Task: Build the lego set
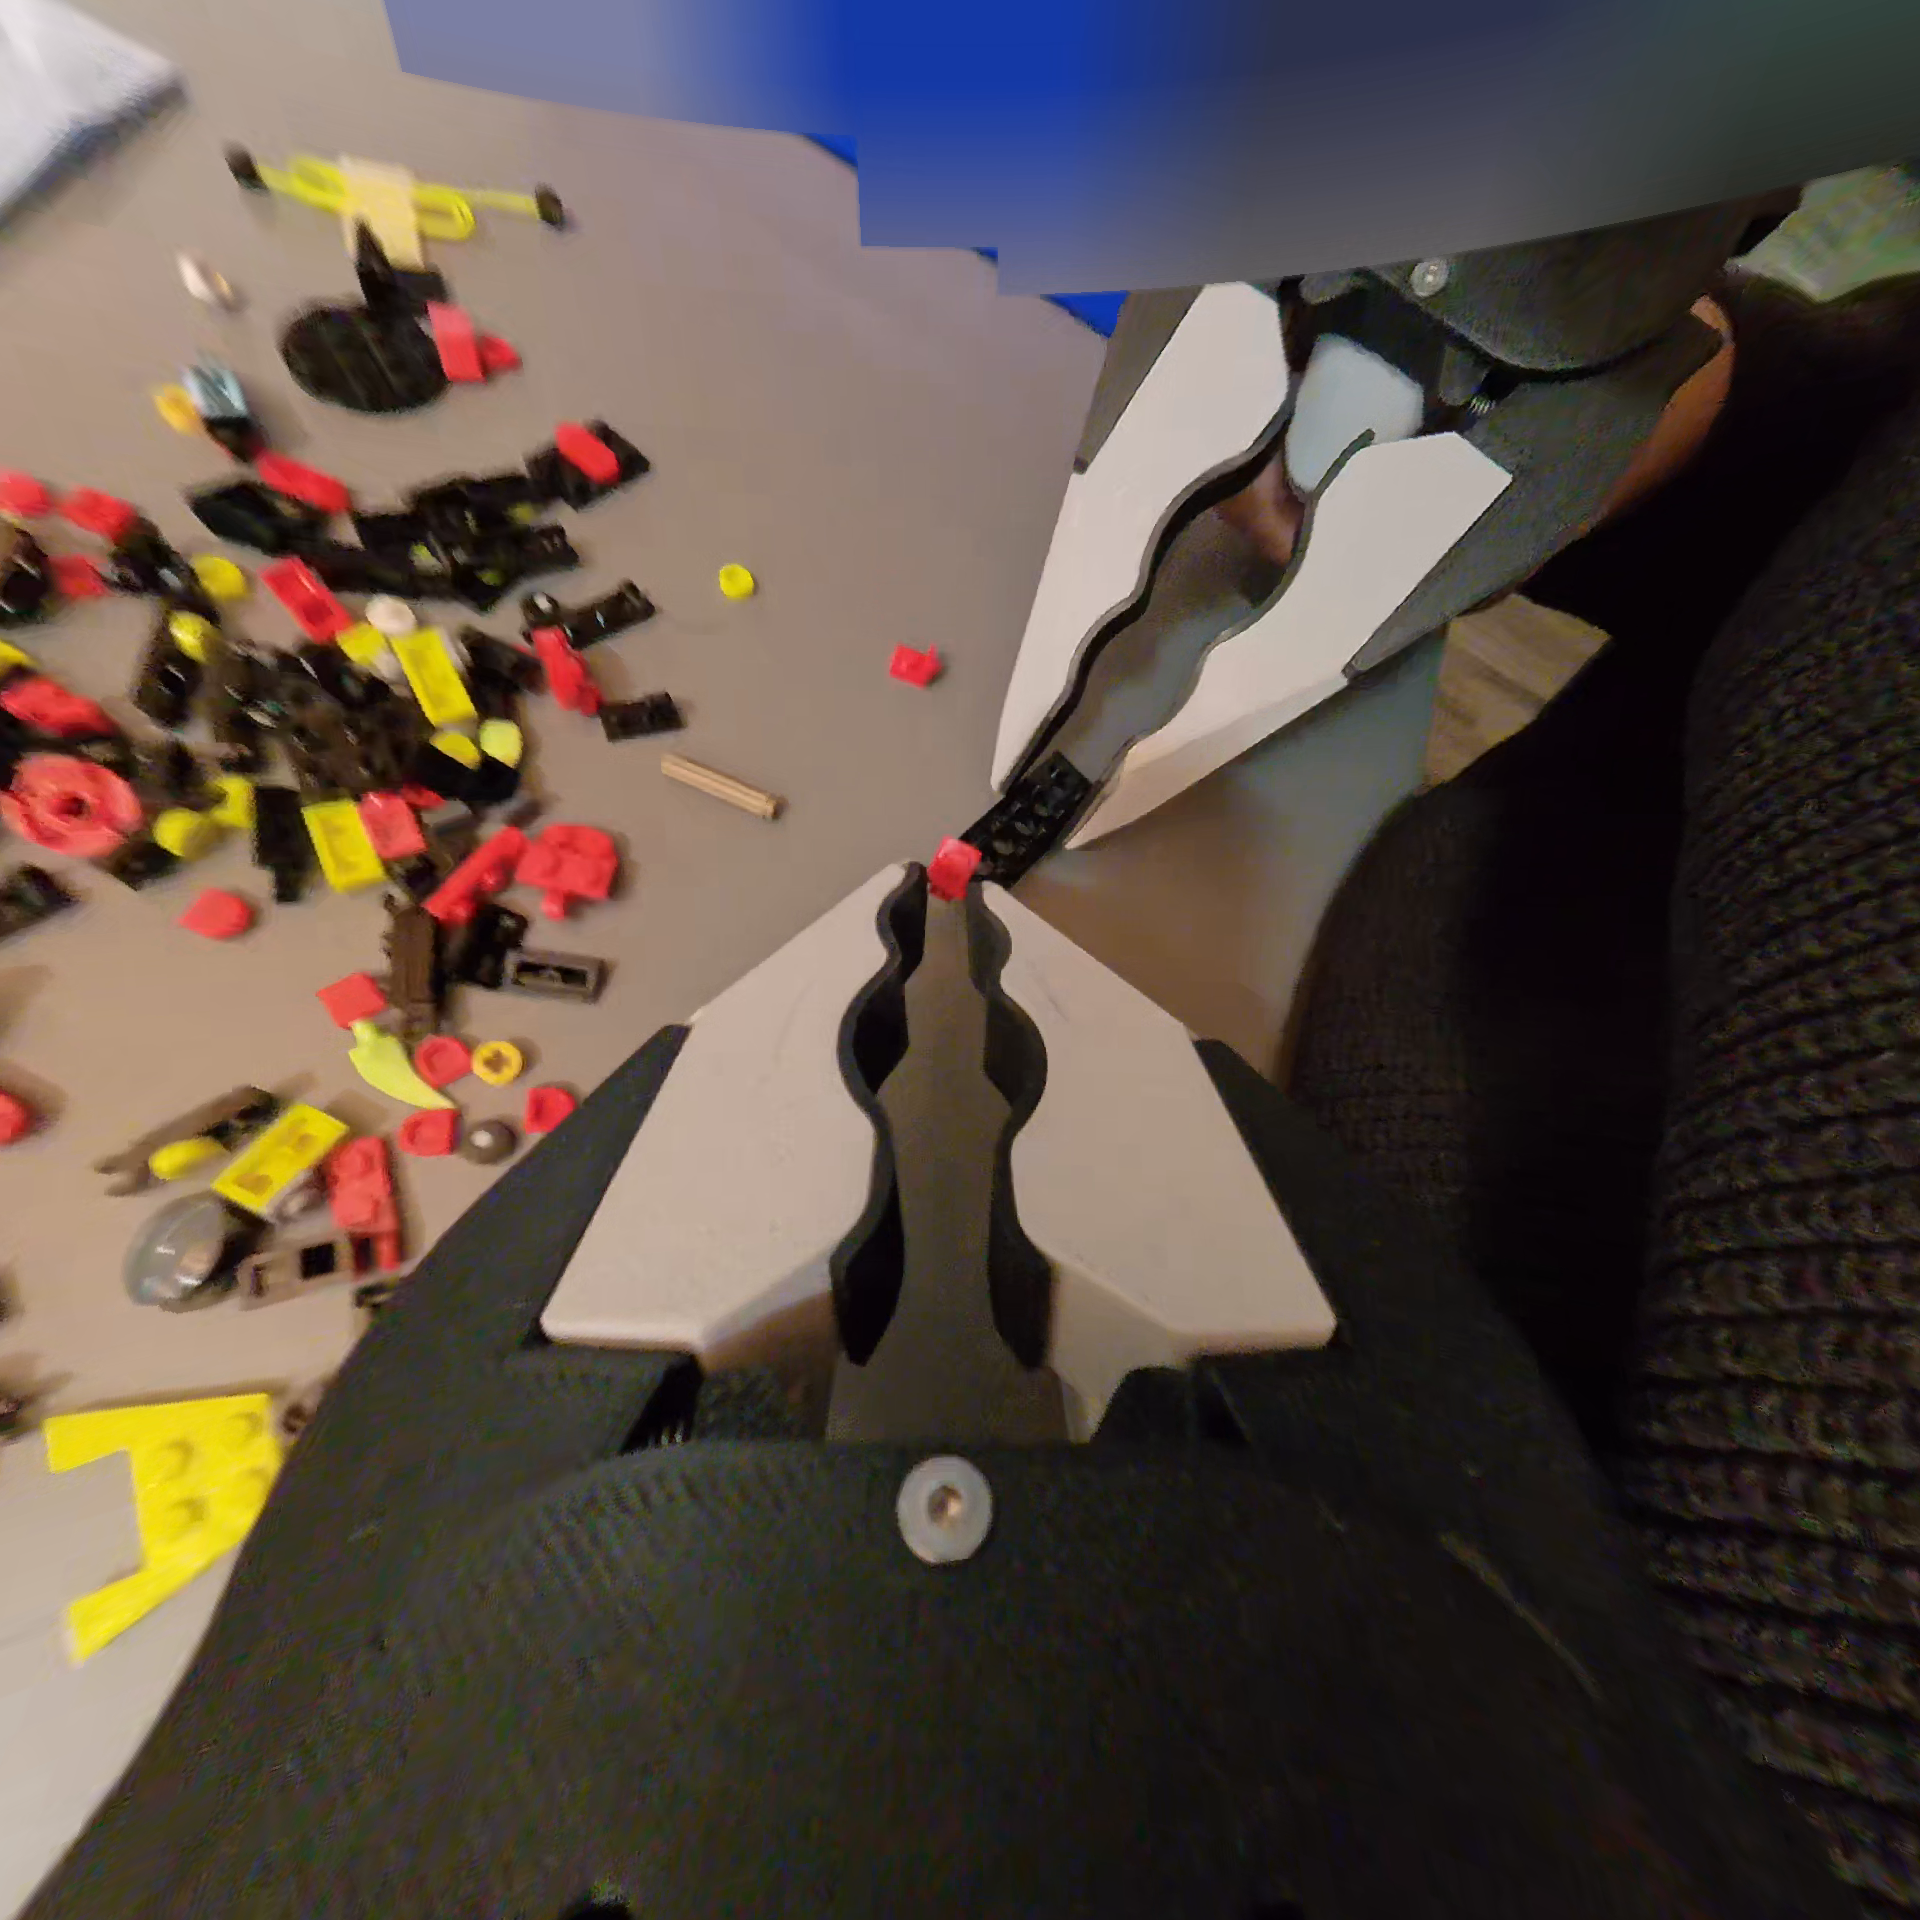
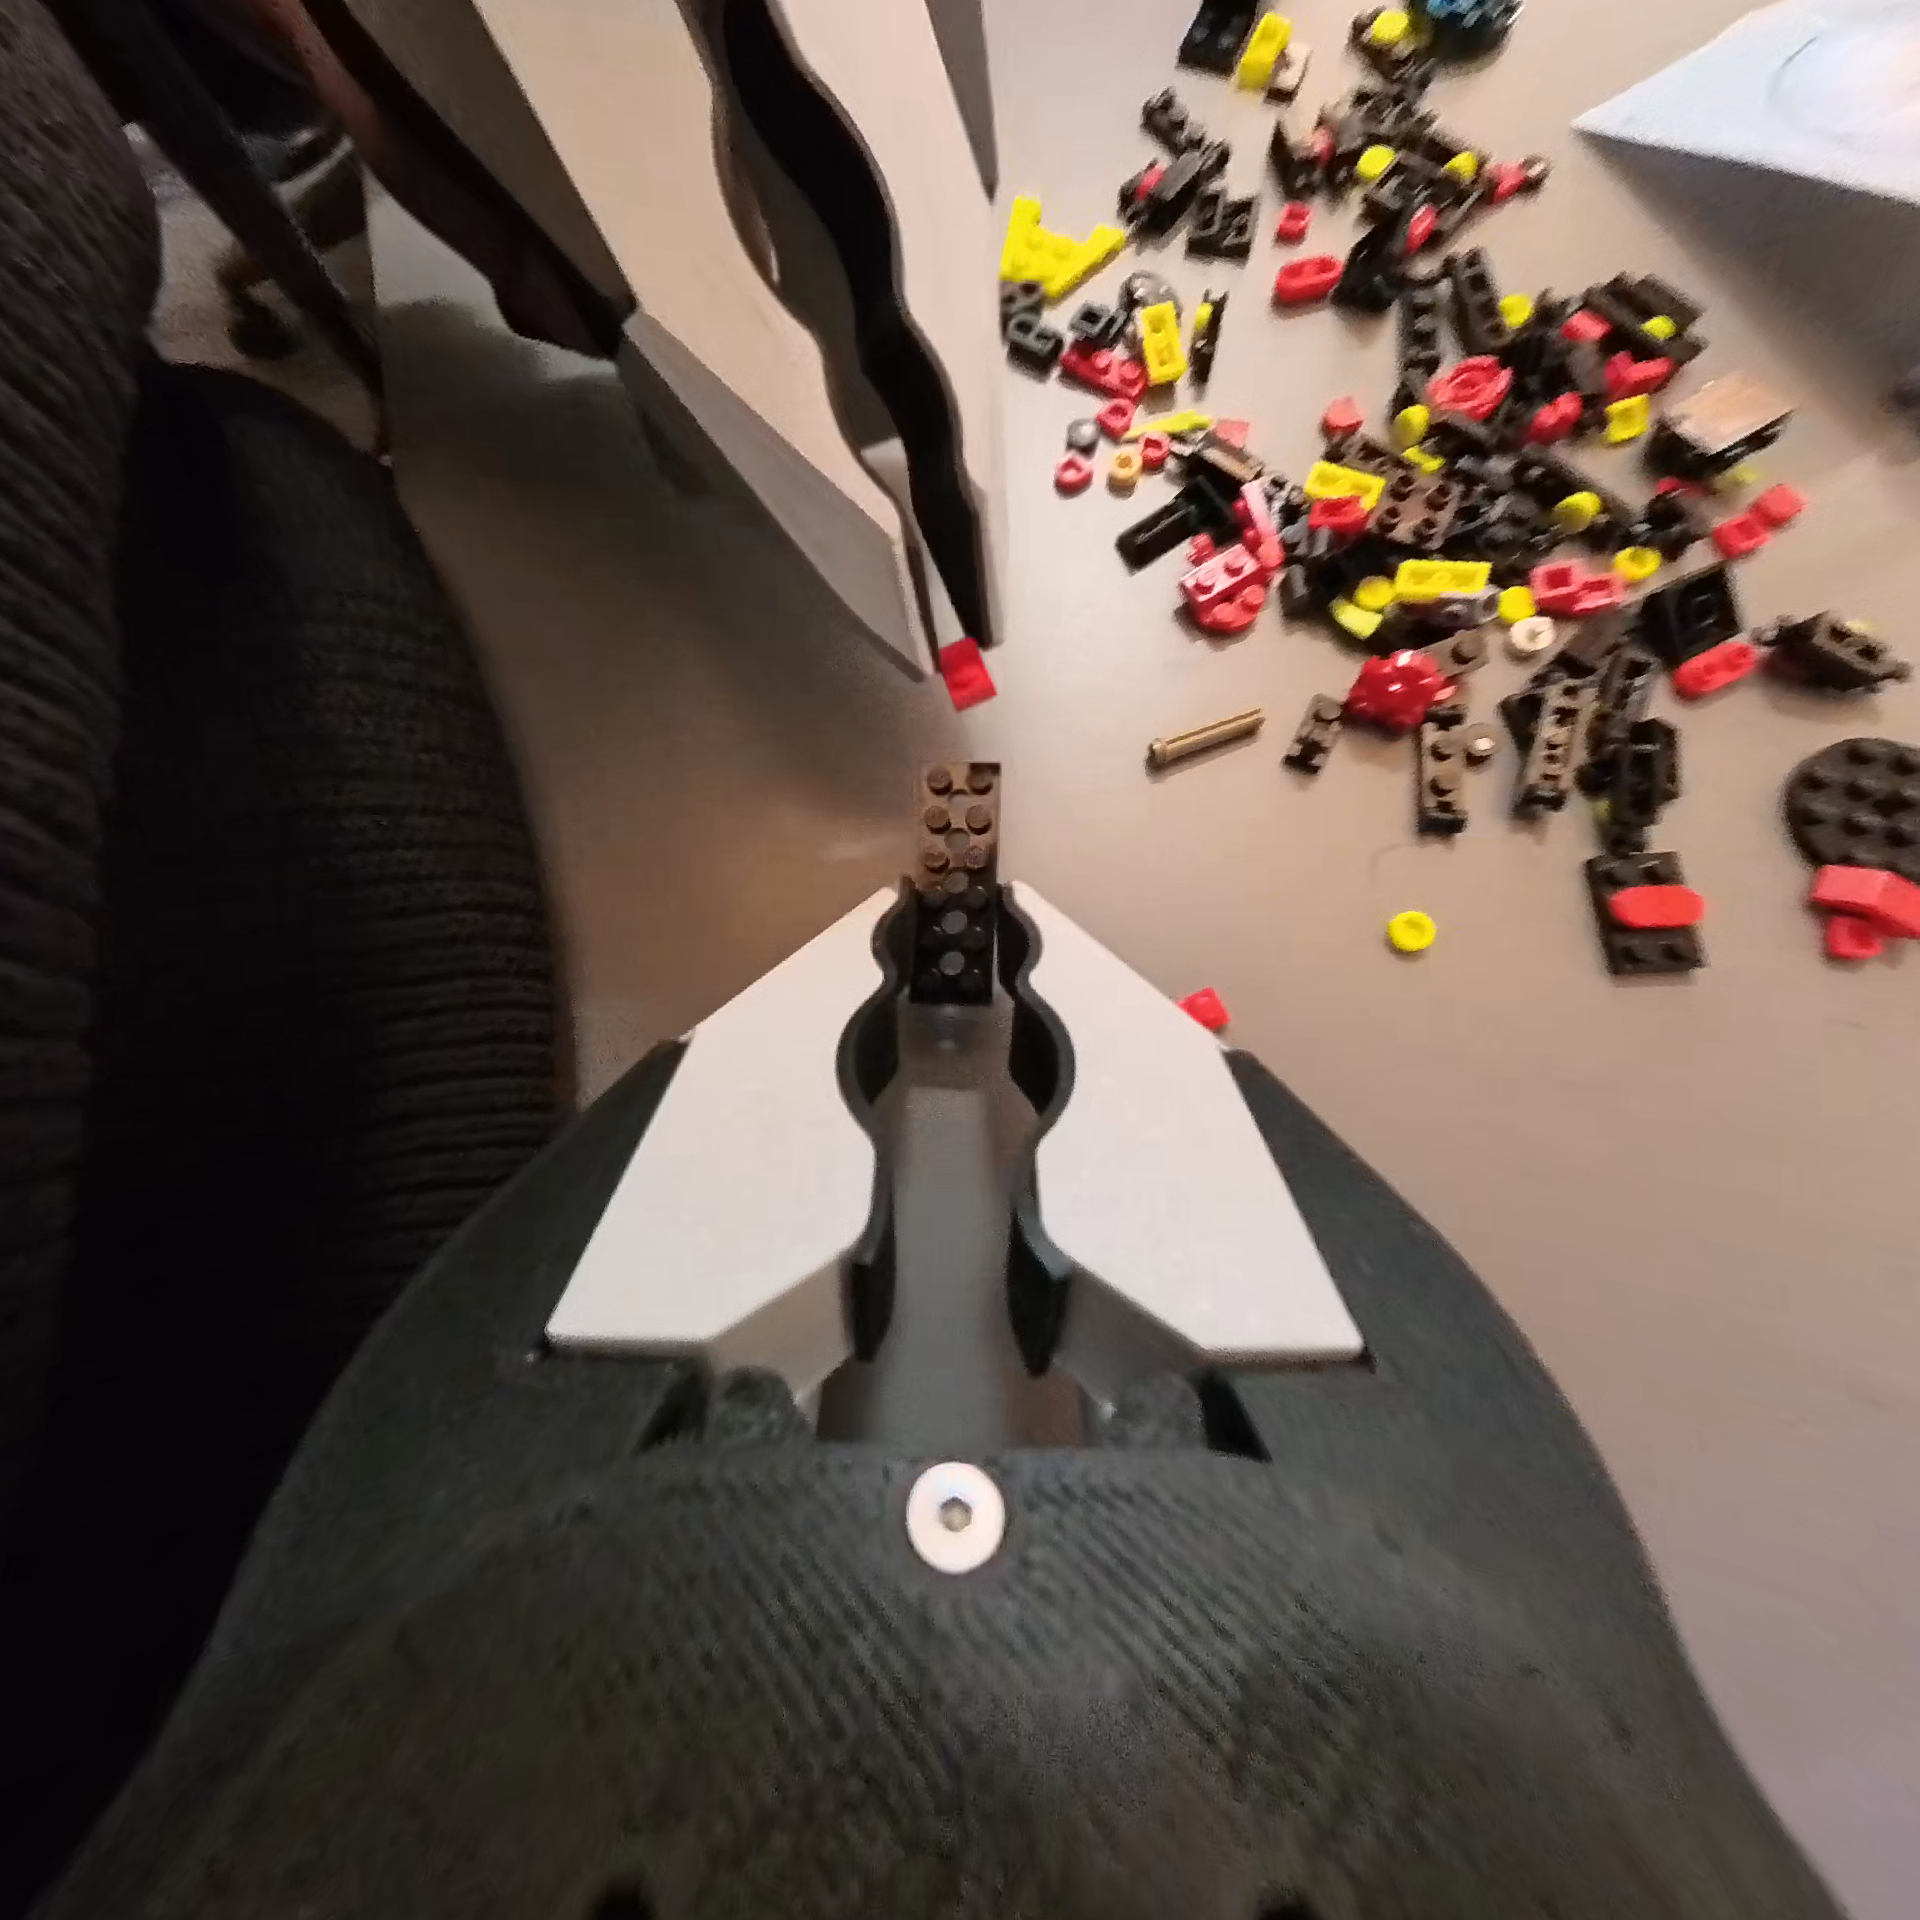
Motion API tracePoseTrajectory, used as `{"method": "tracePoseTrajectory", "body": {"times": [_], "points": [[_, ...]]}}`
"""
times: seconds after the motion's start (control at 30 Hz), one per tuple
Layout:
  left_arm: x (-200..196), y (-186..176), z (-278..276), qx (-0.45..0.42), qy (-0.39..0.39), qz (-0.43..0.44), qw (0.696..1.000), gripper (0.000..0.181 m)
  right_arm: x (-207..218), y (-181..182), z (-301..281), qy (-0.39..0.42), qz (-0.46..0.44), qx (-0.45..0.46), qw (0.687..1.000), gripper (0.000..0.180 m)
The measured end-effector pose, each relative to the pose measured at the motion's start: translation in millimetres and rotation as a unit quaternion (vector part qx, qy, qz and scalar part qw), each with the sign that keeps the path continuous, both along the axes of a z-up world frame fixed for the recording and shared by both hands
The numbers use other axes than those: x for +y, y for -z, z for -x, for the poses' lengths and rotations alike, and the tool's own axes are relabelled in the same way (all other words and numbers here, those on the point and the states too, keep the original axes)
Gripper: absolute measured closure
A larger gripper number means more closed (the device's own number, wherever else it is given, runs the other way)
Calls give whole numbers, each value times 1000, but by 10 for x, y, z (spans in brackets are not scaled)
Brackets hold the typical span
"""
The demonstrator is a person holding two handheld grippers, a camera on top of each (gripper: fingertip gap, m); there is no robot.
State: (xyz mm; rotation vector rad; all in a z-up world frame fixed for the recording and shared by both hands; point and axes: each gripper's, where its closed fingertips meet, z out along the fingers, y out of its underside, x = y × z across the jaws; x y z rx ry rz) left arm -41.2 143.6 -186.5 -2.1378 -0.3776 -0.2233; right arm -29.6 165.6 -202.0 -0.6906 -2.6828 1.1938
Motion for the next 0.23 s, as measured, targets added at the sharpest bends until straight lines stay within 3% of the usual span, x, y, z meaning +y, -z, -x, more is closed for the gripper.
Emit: {"method": "tracePoseTrajectory", "body": {"times": [0.13,0.23], "points": [[30,-180,45,57,-1,-44,997,176,12,-162,68,14,30,31,999,166],[51,-378,42,-52,-16,-115,992,176,17,-220,75,23,67,10,997,166]]}}
